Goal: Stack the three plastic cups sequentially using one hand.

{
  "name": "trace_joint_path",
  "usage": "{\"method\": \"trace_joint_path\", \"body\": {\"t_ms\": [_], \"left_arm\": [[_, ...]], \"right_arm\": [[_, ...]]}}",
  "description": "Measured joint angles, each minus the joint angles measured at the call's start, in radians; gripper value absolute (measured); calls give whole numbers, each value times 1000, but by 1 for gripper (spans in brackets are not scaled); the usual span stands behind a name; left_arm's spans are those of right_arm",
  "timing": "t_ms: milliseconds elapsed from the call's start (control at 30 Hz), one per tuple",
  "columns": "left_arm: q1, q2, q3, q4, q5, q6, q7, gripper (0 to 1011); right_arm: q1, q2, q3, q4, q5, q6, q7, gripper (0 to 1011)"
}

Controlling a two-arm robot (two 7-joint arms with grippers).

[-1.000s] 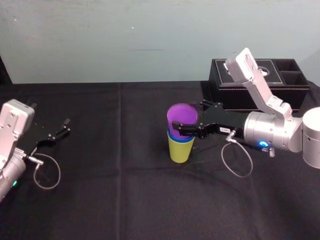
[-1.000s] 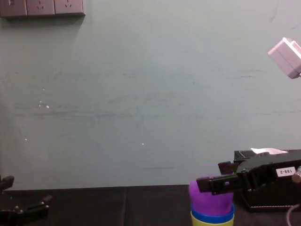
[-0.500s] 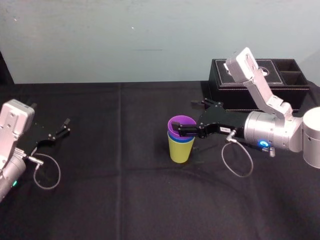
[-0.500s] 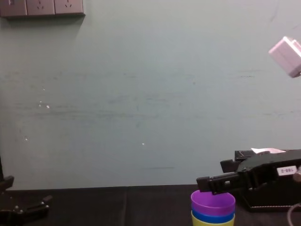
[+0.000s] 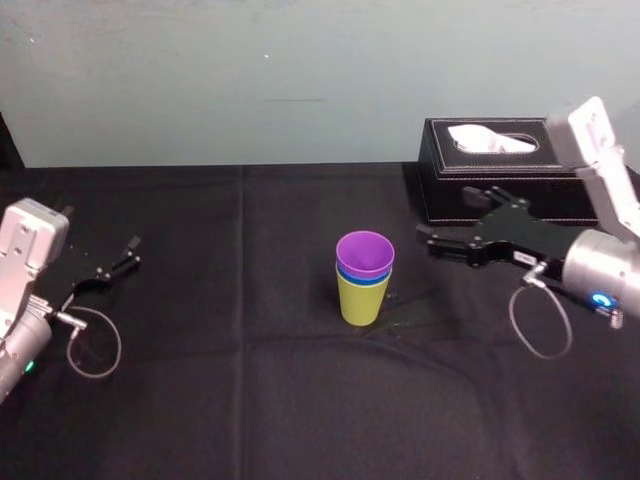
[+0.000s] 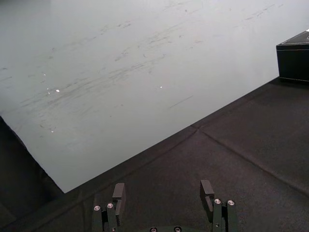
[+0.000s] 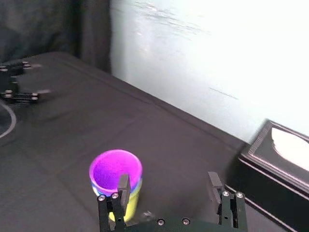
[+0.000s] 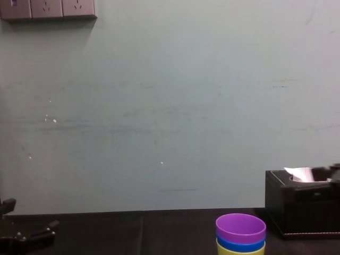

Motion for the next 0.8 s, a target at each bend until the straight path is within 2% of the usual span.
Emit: {"method": "trace_joint_path", "body": {"t_ms": [133, 367, 433, 800], "left_arm": [[0, 0, 0, 0, 0, 0, 0, 1011], [0, 0, 0, 0, 0, 0, 0, 1011], [0, 0, 0, 0, 0, 0, 0, 1011], [0, 0, 0, 0, 0, 0, 0, 1011]], "right_arm": [[-43, 4, 45, 10, 13, 8, -23, 1003], [-86, 1, 84, 37, 11, 7, -50, 1003], [-97, -6, 96, 61, 8, 9, -59, 1003], [-85, -42, 99, 147, -24, 26, -62, 1003]]}}
